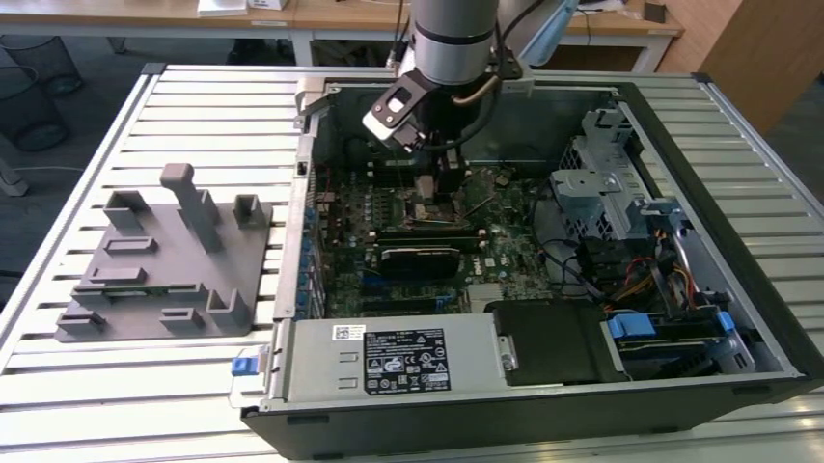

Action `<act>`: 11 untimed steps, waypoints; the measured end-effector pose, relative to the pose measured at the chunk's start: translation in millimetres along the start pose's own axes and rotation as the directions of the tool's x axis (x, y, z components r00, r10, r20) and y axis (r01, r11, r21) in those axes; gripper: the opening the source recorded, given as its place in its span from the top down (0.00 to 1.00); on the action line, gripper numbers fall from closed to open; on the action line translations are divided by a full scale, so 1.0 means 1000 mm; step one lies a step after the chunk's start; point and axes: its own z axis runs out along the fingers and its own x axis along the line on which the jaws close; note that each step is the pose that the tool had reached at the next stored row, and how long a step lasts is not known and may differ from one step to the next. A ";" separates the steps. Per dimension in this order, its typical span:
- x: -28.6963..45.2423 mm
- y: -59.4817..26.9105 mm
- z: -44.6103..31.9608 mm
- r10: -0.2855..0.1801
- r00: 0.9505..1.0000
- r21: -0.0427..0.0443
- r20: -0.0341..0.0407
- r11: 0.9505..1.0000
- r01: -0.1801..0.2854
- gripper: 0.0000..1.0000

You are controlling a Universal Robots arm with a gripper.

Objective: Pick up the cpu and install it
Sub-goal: 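Place the cpu into insertion slot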

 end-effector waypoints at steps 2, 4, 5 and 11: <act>0.0000 -0.0001 0.0020 0.001 1.000 0.000 0.000 1.000 -0.001 0.47; 0.0000 -0.0002 0.0079 0.002 1.000 0.000 0.000 1.000 -0.002 0.47; 0.0000 -0.0003 0.0088 0.002 1.000 0.000 0.000 1.000 -0.002 0.47; 0.0001 -0.0003 0.0099 0.002 1.000 0.000 0.001 1.000 -0.002 0.47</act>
